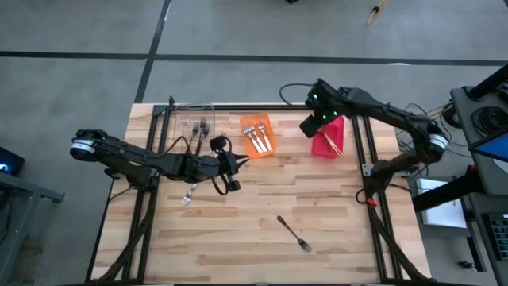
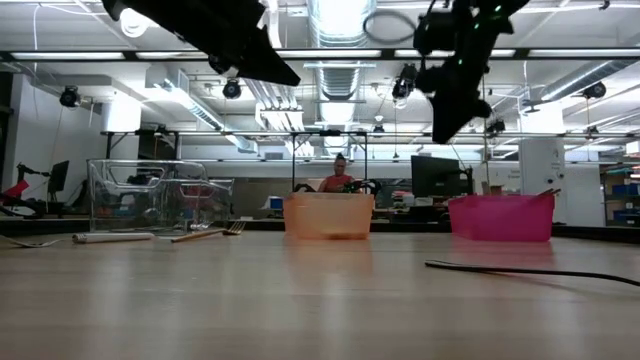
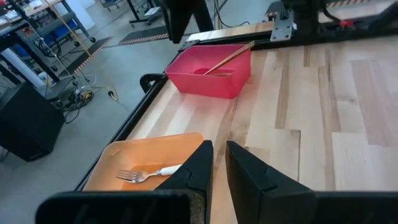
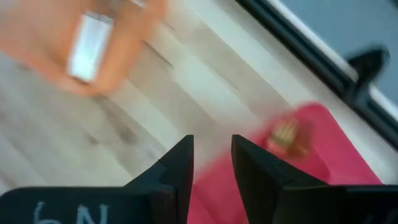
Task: Sort silverware by color (type)
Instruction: Put the white fork into the orange bin
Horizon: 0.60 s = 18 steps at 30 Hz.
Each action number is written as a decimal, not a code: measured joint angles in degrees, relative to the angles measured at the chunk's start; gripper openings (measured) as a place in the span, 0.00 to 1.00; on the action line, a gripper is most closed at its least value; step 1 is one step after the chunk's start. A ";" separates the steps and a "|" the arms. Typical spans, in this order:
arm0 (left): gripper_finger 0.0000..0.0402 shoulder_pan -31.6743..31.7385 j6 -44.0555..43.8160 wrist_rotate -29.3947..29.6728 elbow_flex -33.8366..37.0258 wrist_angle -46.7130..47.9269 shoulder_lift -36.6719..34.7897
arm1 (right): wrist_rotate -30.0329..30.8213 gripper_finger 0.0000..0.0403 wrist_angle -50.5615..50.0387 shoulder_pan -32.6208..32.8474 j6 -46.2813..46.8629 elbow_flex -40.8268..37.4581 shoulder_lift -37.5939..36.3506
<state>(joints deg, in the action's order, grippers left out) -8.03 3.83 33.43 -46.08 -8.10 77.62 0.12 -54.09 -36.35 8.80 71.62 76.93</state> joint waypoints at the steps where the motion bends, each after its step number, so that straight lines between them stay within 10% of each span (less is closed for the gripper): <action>1: 0.07 -0.01 -0.43 0.01 -0.15 -0.01 0.00 | 0.01 0.24 1.70 1.37 -0.06 -1.16 -1.68; 18: 0.07 -1.21 -32.63 -5.84 -1.05 13.16 1.72 | -0.02 0.20 16.78 18.71 -1.51 -20.44 -20.91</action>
<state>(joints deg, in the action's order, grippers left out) -9.24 -28.79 27.59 -47.13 5.06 79.34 0.10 -37.32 -17.65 7.29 51.18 56.03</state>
